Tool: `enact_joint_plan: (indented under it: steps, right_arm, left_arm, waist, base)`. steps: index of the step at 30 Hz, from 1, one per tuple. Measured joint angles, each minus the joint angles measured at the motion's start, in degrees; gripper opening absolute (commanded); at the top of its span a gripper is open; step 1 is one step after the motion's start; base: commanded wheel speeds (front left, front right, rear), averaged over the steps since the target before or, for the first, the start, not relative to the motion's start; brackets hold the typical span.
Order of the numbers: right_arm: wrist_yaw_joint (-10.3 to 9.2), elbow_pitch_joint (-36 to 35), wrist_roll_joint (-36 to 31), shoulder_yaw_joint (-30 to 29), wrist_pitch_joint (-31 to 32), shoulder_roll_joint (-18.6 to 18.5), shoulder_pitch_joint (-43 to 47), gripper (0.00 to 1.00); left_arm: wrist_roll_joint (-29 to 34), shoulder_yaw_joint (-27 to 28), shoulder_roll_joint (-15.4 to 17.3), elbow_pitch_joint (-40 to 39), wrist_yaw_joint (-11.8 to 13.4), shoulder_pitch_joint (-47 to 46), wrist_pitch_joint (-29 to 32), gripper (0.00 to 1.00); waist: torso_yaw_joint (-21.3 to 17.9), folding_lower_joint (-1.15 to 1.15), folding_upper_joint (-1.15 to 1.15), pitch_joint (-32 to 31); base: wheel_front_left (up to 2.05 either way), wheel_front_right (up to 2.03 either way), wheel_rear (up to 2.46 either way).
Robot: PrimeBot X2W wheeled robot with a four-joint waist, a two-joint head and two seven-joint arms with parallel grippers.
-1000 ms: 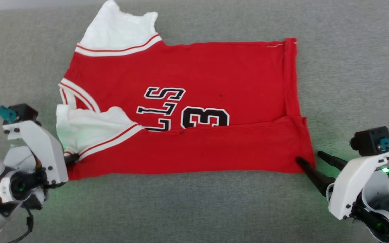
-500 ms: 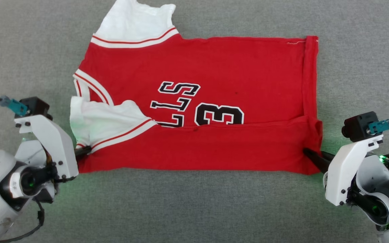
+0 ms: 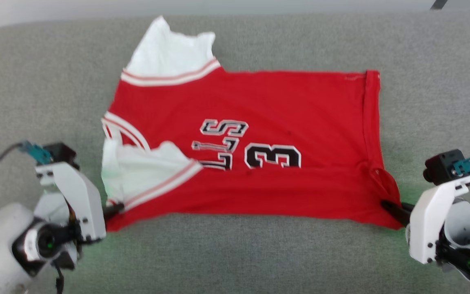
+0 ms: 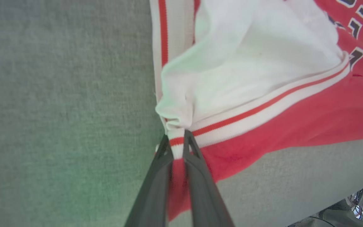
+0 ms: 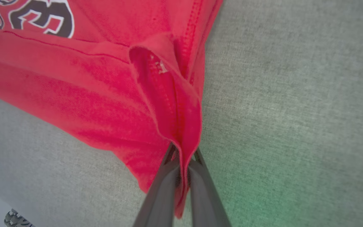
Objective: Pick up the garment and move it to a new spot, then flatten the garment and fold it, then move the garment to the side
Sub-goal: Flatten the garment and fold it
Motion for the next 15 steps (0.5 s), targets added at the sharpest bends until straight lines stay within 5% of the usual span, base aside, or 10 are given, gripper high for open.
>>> enact_joint_plan:
  steps: [15]
  right_arm:
    - [0.00, -5.80, 2.53, -3.58, 6.27, -3.23, 8.85, 0.00]
  left_arm:
    - [-2.29, -0.58, 4.72, -9.56, 4.85, 7.56, -0.92, 0.00]
  waist:
    - [-0.06, 0.00, 0.00, -6.51]
  base:
    - [0.00, 0.00, 0.00]
